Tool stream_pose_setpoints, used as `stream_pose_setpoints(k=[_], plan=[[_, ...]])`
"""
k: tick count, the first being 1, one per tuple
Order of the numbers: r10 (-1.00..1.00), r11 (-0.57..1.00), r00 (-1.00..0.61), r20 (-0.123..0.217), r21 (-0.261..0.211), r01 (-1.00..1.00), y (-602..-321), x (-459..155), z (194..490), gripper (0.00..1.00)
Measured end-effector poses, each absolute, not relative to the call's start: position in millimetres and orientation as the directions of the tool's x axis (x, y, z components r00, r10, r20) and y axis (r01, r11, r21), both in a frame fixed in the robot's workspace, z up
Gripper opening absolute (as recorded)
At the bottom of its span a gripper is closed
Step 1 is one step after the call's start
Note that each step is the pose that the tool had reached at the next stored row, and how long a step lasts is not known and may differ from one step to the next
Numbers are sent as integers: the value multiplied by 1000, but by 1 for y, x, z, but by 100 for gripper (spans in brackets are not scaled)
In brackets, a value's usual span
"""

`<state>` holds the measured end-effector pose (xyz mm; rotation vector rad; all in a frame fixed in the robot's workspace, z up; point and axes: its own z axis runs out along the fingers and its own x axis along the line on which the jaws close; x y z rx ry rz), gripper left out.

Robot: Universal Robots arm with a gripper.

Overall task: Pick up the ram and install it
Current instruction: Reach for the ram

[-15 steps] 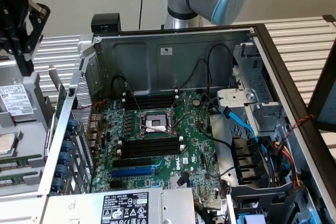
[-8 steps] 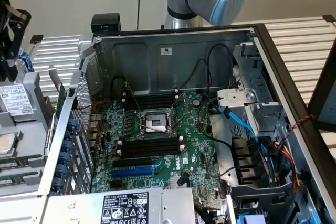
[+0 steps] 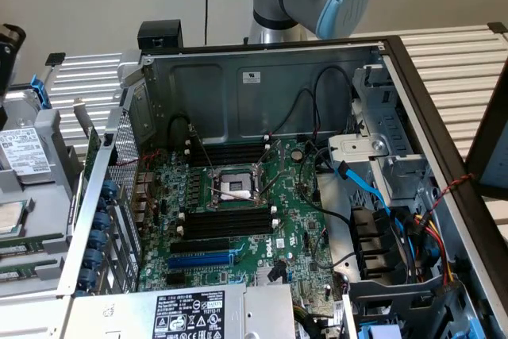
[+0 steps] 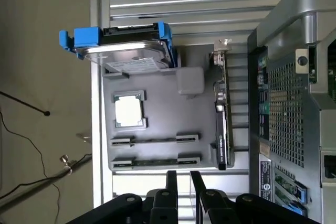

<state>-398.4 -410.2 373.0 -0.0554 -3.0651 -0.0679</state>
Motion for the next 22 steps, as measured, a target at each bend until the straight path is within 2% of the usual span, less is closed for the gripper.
stream_pose_setpoints(k=[16,22], plan=[[-9,999,-997,78,51,-6,-412,-429,370,24],[-112,993,-991,77,57,-108,-412,-429,370,24]])
